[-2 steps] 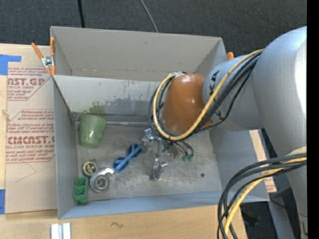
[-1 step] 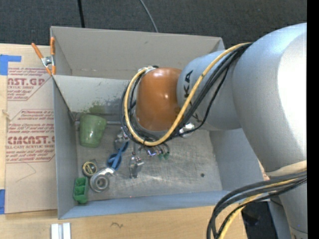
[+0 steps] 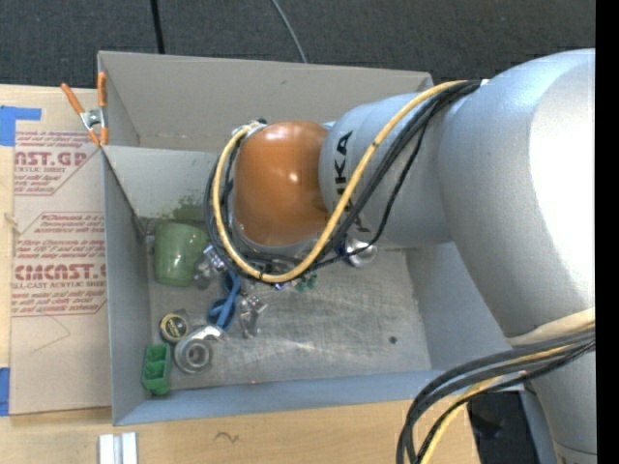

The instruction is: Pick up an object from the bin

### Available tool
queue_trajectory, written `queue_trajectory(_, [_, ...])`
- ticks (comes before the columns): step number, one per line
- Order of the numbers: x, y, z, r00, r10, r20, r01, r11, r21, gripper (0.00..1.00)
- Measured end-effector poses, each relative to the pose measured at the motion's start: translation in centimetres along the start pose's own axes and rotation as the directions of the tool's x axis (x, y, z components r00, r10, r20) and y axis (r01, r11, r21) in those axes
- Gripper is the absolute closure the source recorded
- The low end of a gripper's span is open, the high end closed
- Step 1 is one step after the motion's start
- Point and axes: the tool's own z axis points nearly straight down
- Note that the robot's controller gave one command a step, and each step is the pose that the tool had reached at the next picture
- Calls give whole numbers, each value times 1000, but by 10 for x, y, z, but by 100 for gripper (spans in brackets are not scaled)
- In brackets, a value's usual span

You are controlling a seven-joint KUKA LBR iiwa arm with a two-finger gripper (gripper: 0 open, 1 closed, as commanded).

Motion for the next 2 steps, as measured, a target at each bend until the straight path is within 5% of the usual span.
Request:
queue_trajectory(1, [2,-9,28,973,-229,2,229,973,-1,0])
queue_trajectory(2, [1,-8,27,974,-228,0,228,974,-1,0])
